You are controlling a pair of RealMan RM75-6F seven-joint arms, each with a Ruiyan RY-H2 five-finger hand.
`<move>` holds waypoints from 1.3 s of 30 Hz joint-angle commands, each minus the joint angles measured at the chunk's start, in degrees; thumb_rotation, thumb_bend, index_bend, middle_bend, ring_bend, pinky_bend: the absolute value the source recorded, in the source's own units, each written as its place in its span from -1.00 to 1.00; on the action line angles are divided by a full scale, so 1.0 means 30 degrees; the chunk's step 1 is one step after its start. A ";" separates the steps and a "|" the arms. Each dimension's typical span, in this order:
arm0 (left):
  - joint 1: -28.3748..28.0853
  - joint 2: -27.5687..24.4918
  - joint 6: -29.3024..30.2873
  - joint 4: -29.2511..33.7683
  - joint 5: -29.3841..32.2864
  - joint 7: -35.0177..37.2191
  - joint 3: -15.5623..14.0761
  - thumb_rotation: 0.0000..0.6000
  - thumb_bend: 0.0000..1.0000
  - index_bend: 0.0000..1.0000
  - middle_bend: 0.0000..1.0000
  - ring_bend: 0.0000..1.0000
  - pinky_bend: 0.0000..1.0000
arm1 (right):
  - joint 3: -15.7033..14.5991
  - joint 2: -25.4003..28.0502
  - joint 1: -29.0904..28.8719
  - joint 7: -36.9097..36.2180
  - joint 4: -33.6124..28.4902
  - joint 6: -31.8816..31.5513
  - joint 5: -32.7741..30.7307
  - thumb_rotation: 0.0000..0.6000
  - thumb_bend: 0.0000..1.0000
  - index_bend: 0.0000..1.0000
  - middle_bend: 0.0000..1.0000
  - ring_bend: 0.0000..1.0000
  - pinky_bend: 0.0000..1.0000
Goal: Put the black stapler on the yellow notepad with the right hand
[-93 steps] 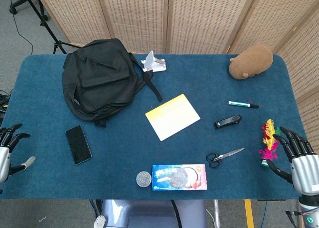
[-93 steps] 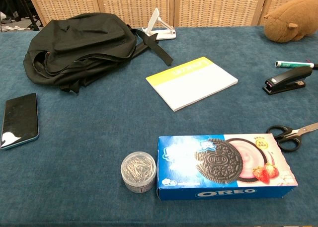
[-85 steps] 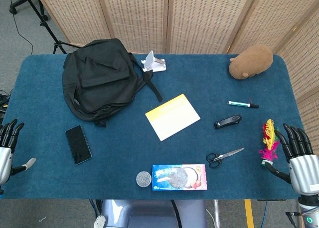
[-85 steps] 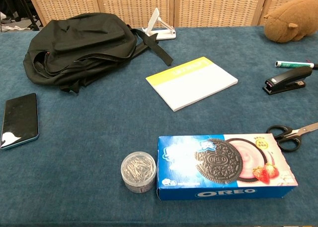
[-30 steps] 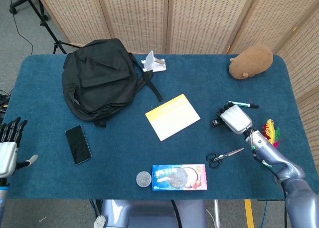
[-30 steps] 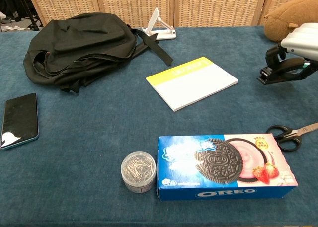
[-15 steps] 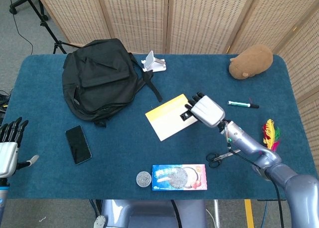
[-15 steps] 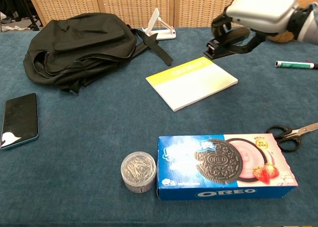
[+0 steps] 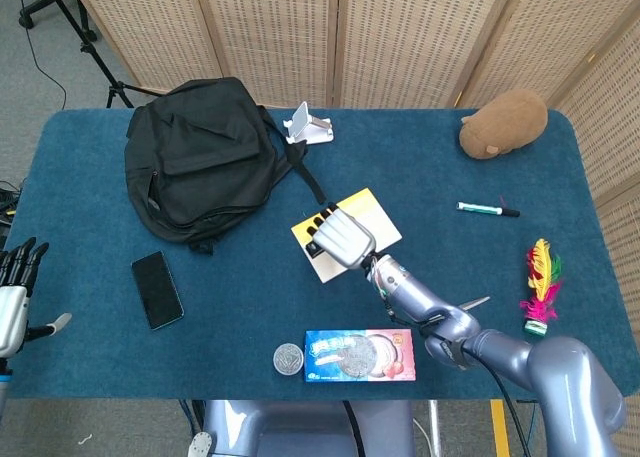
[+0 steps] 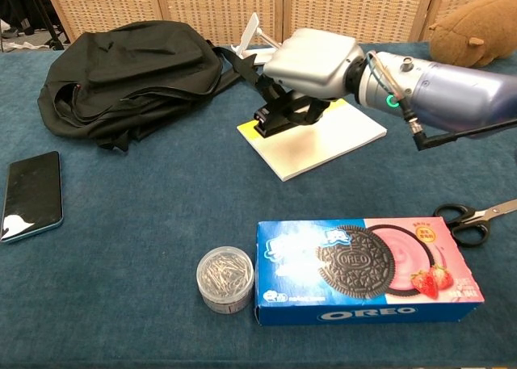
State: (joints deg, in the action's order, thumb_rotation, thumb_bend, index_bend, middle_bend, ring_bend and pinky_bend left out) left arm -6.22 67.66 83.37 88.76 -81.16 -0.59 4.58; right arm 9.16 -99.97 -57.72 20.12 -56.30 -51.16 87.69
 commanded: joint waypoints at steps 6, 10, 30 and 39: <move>0.0027 -0.0134 -0.0027 -0.0060 0.0080 0.0382 0.0056 1.00 -1.00 -1.00 -1.00 -1.00 -1.00 | 0.0444 -0.1294 -0.0070 0.1097 0.1423 0.1039 -0.1596 1.00 0.00 -0.20 -0.35 -0.34 -0.26; -0.0024 -0.0099 -0.0152 -0.0068 0.0099 0.0307 0.0033 1.00 -1.00 -1.00 -1.00 -1.00 -1.00 | 0.1079 -0.0774 0.0047 0.2575 0.0075 0.3112 -0.4094 1.00 -0.45 -0.82 -0.98 -0.93 -0.46; 0.0006 -0.0171 -0.0097 0.0153 -0.0200 0.0214 -0.0160 1.00 -1.00 -1.00 -1.00 -1.00 -1.00 | 0.0297 0.8859 0.4568 0.4611 -1.1405 -0.3368 -0.3659 1.00 -0.57 -1.00 -1.00 -1.00 -0.75; 0.0267 -0.0371 0.0788 0.0753 -0.1316 -0.0021 -0.0510 1.00 -1.00 -1.00 -1.00 -1.00 -1.00 | -0.1924 1.0179 1.0246 -0.3390 -1.0245 -0.8050 -0.2986 1.00 -1.00 -1.00 -1.00 -1.00 -1.00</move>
State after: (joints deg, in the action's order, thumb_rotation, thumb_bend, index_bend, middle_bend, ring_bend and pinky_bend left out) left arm -5.66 66.71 85.14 90.59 -84.49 -0.39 3.31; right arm 7.04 -71.14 -34.36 19.75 -88.62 -68.61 76.16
